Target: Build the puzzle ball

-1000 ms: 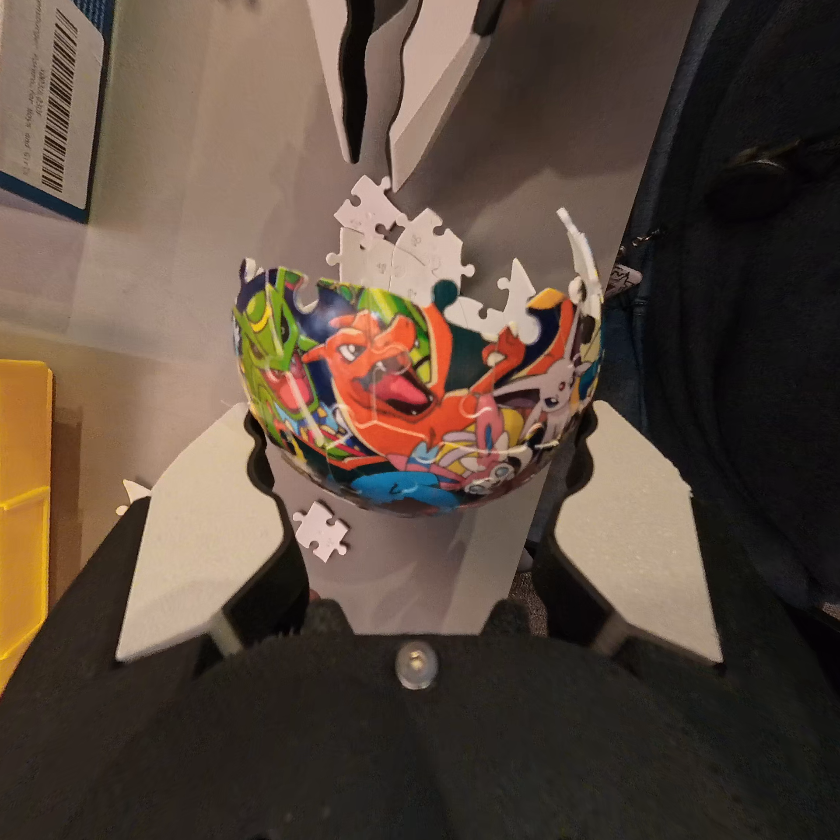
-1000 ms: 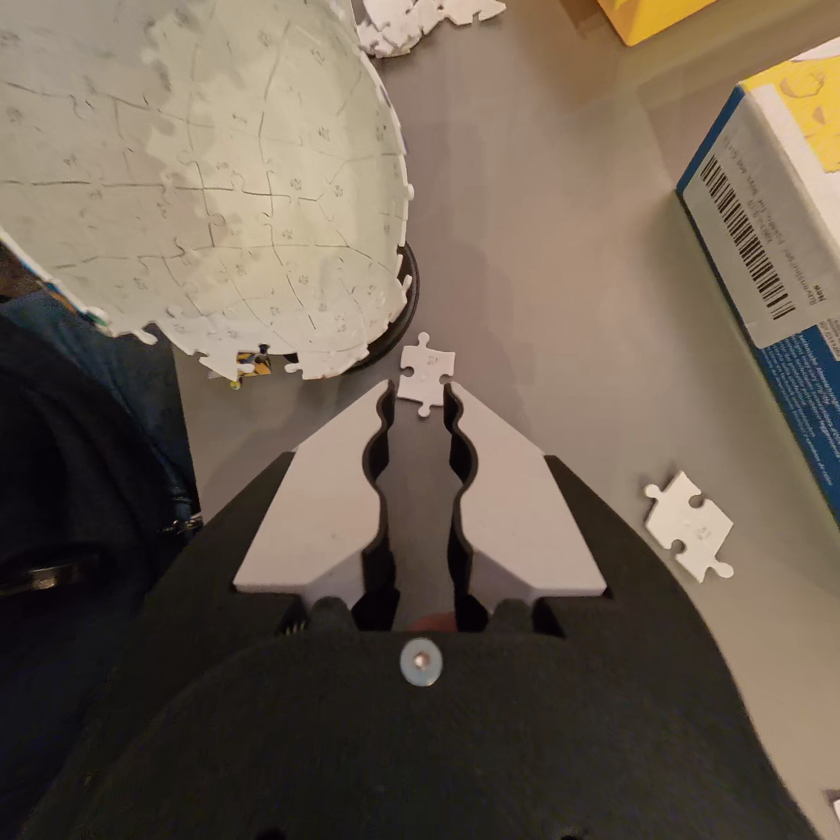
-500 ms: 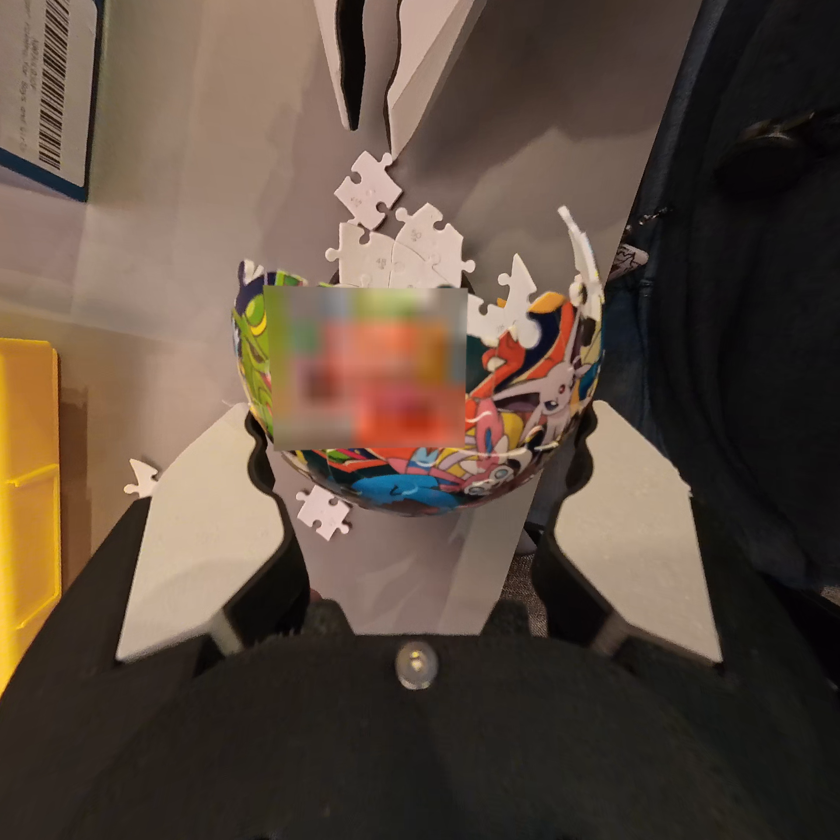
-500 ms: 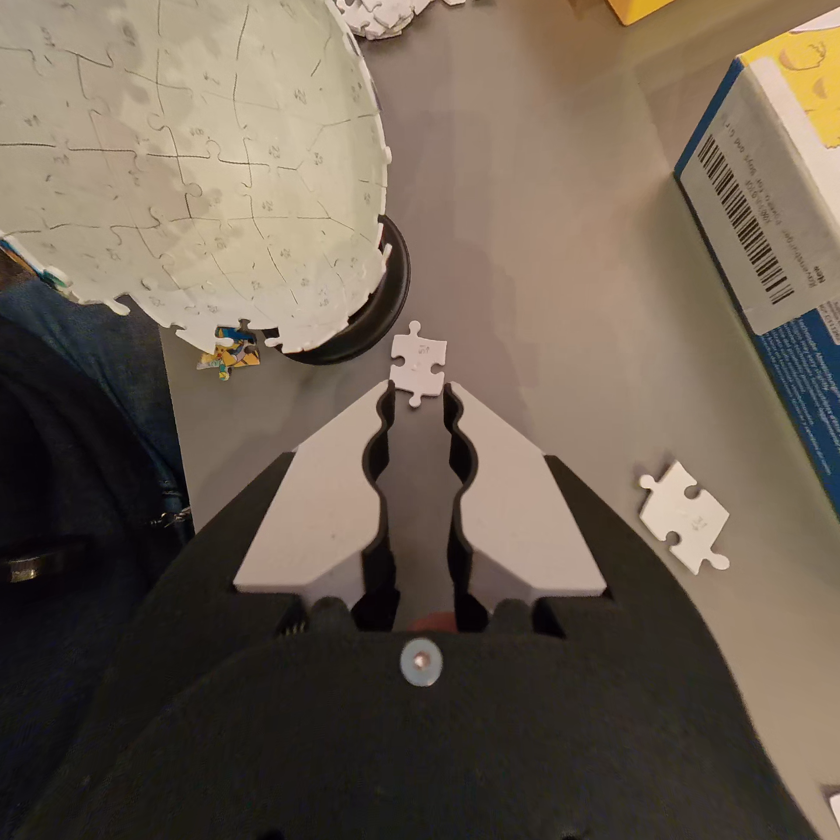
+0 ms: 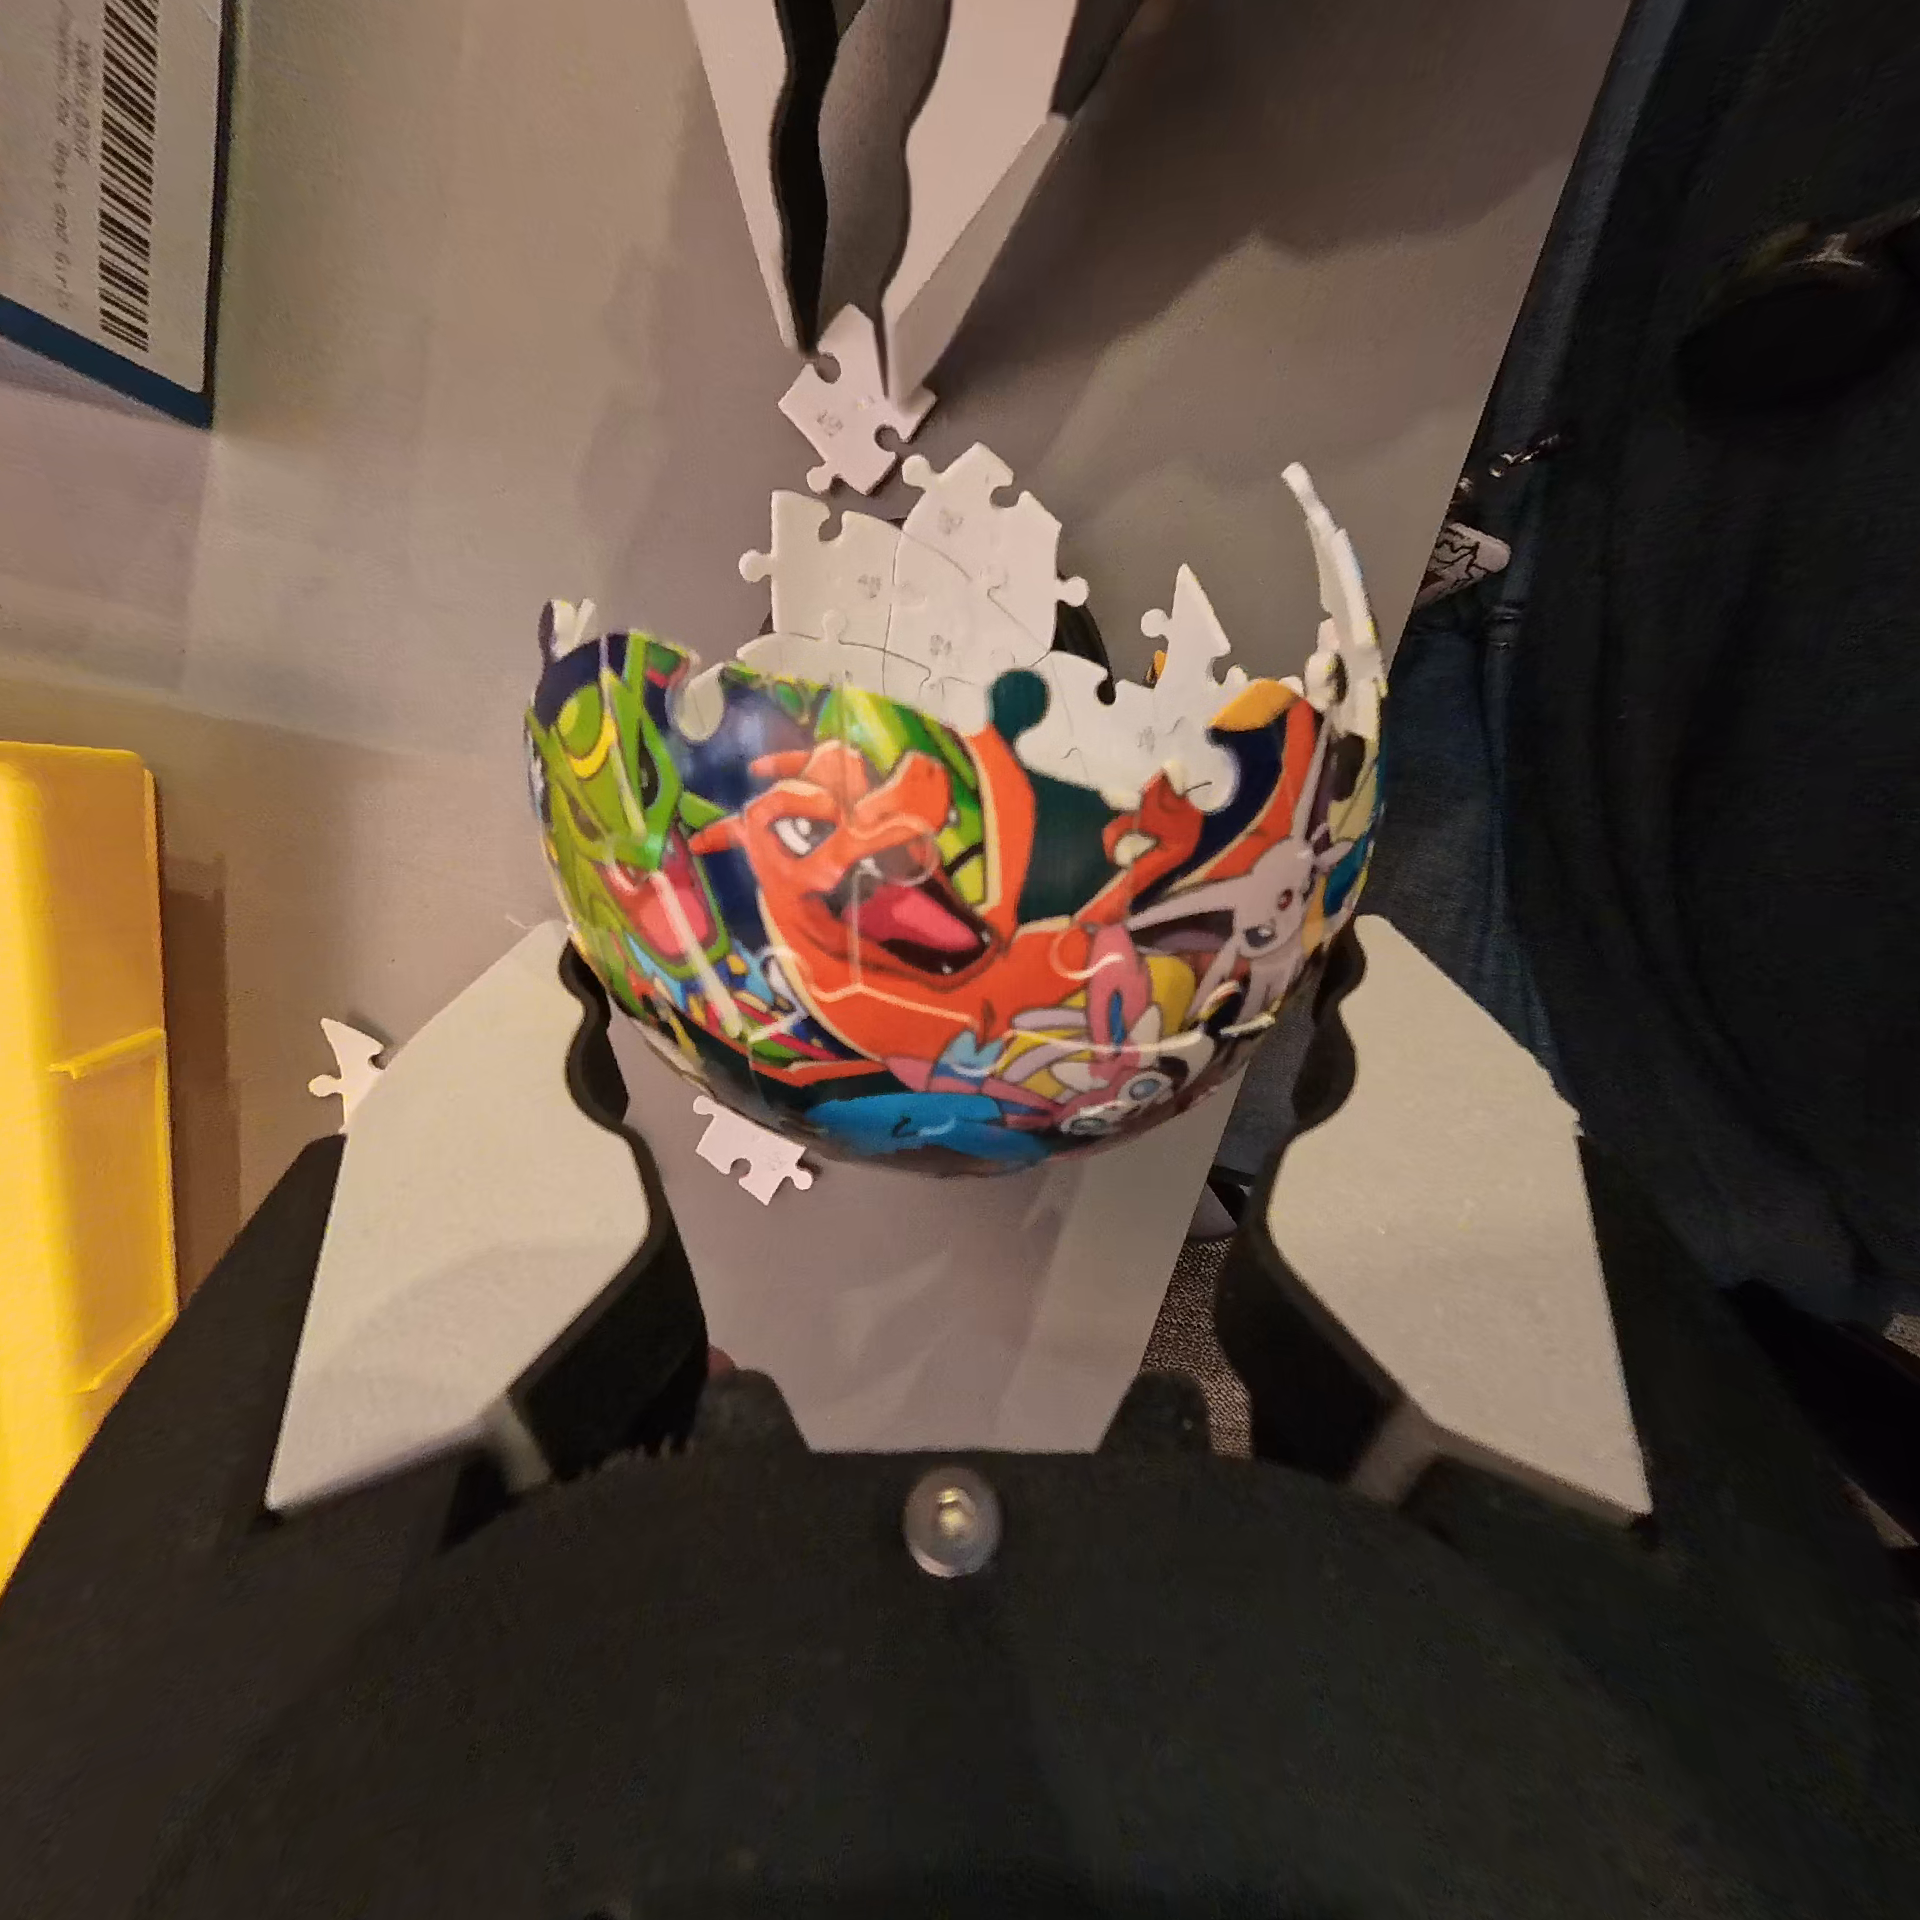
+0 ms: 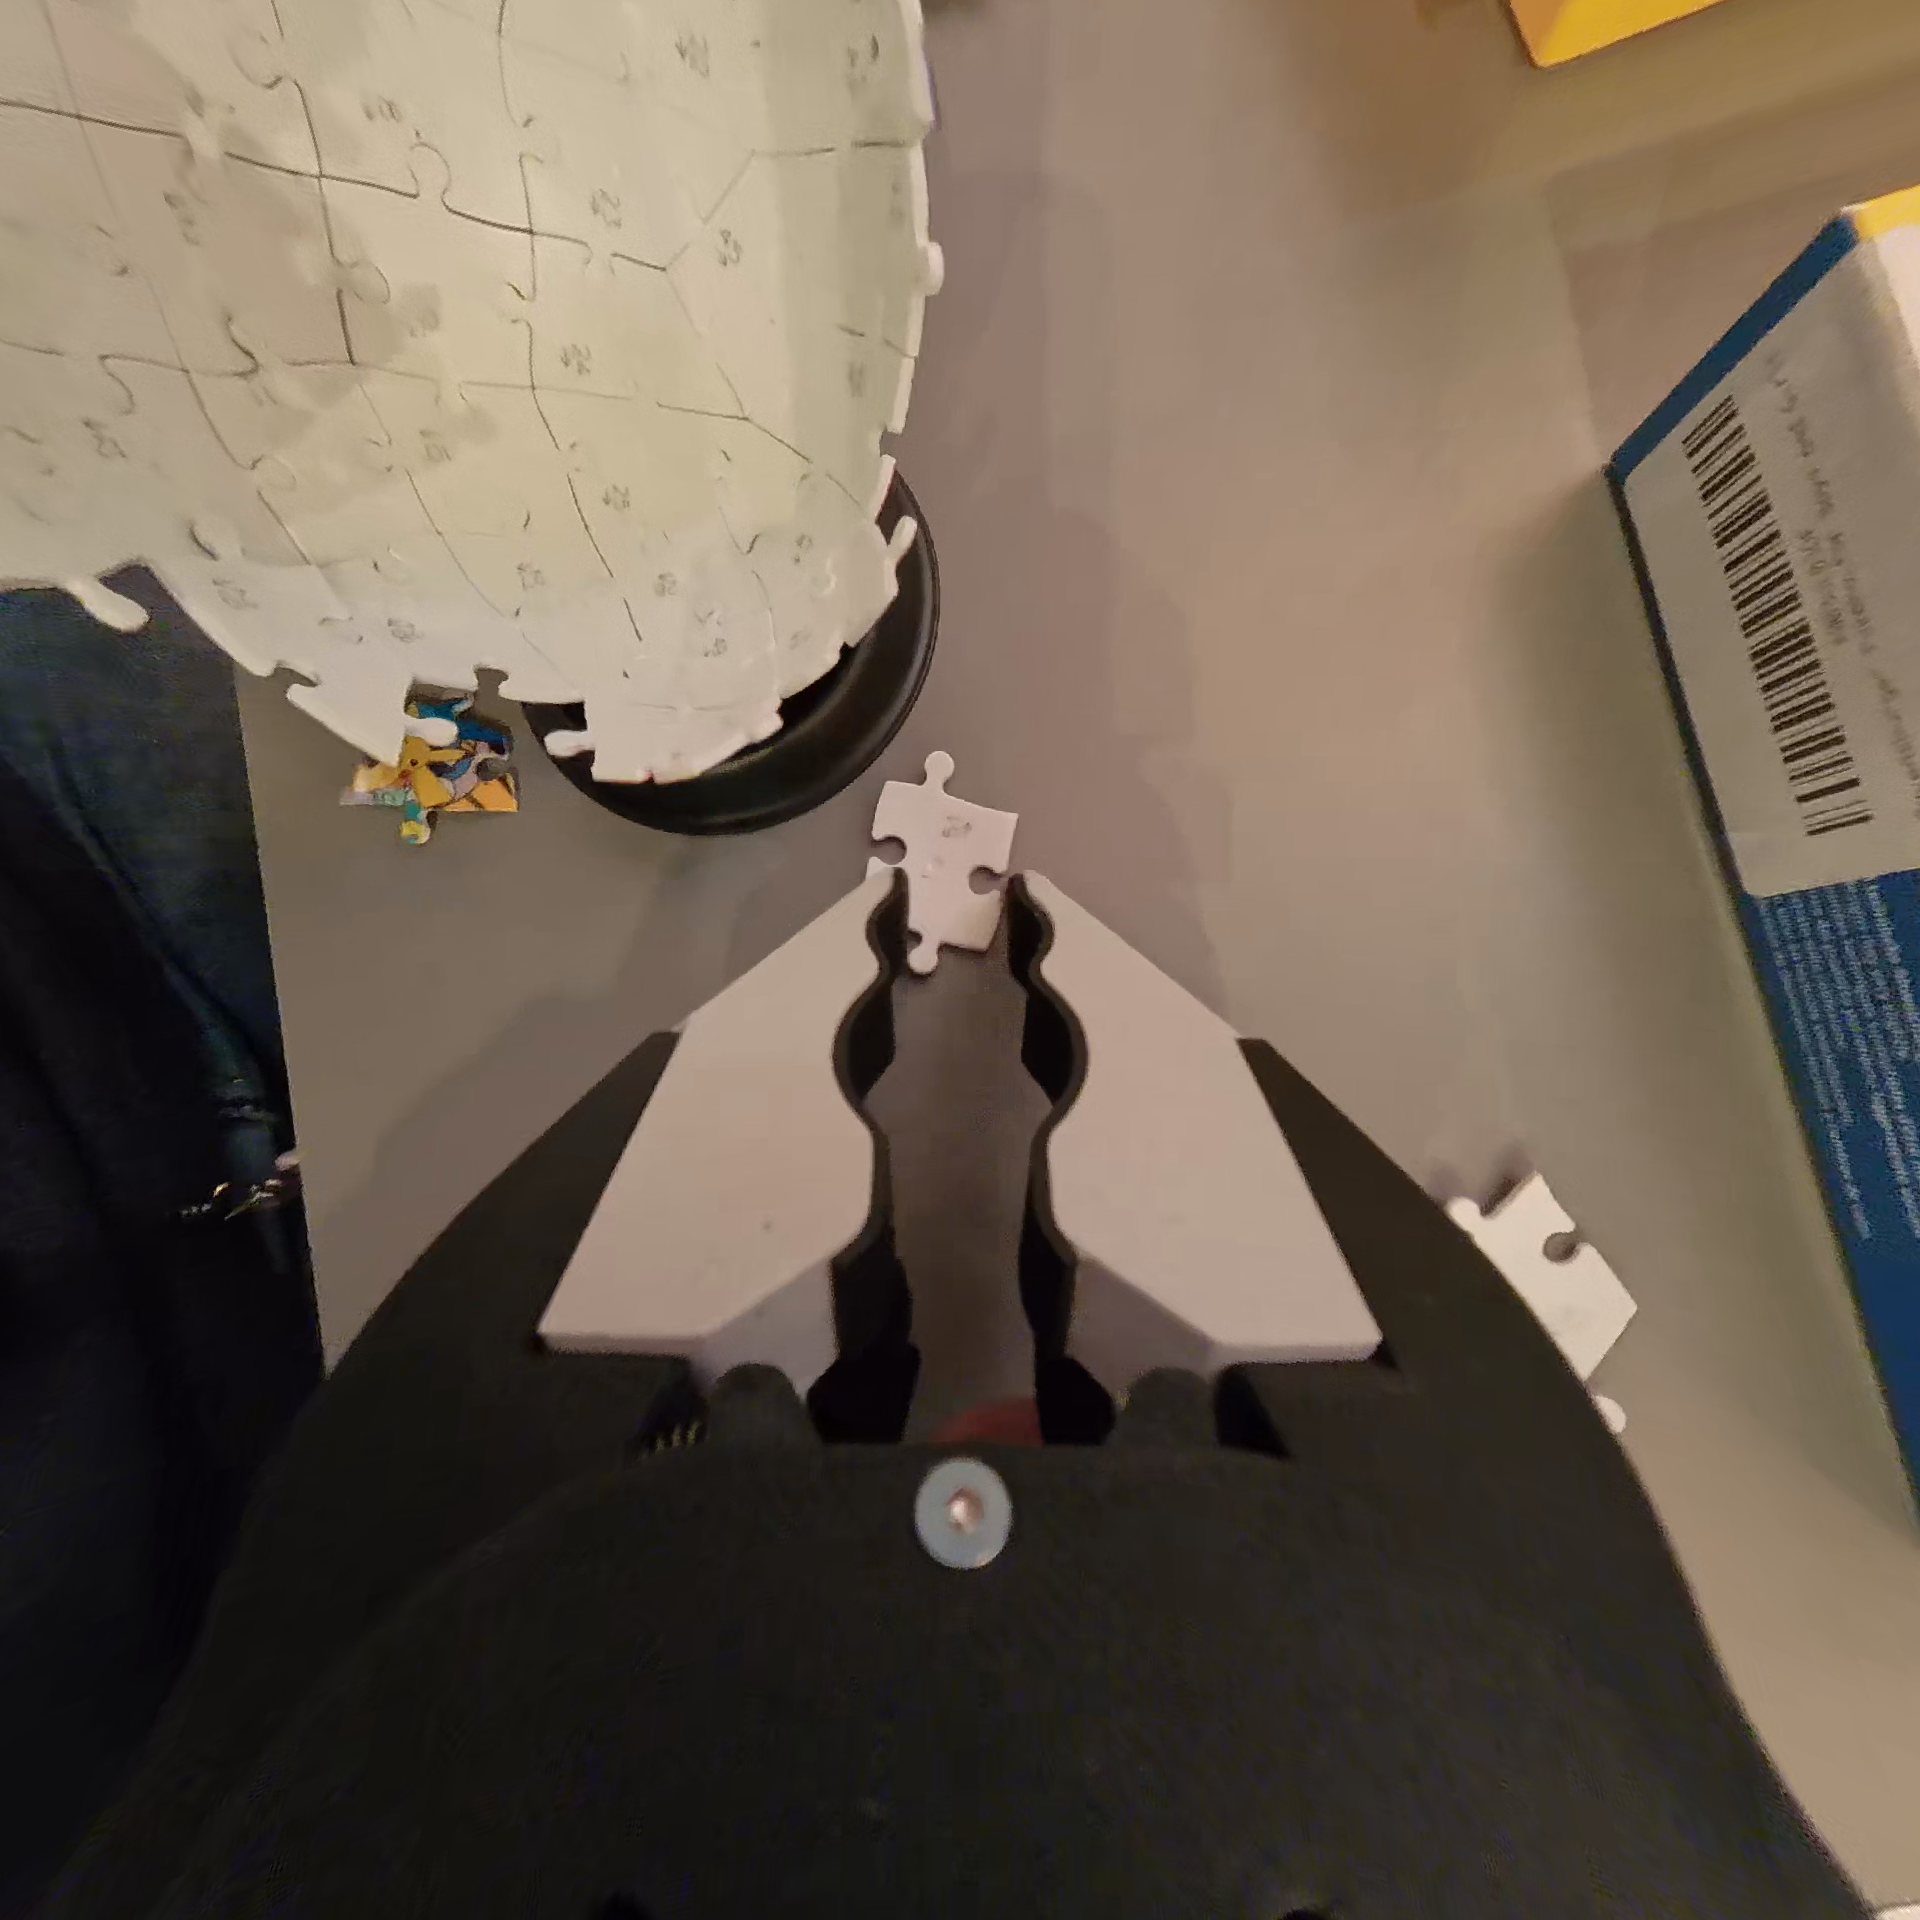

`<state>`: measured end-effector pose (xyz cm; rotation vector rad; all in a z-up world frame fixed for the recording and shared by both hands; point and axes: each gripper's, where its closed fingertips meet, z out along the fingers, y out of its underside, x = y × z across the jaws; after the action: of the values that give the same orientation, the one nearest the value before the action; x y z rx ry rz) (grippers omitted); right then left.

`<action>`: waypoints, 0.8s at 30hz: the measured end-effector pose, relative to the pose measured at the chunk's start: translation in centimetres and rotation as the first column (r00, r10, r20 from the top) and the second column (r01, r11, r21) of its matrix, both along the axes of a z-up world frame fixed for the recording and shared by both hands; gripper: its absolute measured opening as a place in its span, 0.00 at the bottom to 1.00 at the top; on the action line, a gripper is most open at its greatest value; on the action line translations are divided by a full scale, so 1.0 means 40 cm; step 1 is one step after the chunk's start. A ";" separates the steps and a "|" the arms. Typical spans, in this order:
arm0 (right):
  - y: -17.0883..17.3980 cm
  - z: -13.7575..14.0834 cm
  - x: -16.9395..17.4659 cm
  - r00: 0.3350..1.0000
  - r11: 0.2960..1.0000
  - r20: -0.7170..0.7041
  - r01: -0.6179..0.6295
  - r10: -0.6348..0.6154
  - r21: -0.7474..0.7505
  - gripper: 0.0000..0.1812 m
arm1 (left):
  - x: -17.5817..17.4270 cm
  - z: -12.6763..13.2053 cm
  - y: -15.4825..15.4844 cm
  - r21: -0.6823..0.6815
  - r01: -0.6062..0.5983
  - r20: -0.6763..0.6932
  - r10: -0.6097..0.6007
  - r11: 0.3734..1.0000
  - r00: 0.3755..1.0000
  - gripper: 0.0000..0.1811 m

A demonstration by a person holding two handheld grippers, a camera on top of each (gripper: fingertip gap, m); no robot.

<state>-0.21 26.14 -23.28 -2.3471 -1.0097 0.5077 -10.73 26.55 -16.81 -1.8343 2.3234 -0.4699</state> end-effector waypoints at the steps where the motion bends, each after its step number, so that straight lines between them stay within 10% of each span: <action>1: 0.001 0.000 -0.001 1.000 1.000 0.002 0.005 -0.005 0.001 0.09 | 0.000 0.000 -0.001 -0.001 0.000 0.000 0.000 1.000 1.000 0.70; 24: -0.032 0.068 -0.085 0.971 0.996 -0.239 -0.028 0.007 -0.086 0.07 | -0.003 -0.001 -0.004 0.015 -0.004 -0.005 0.004 1.000 1.000 0.70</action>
<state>-3.60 24.87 -20.57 -2.2873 -0.9122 0.8352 -10.84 26.40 -16.84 -1.8353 2.3202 -0.4464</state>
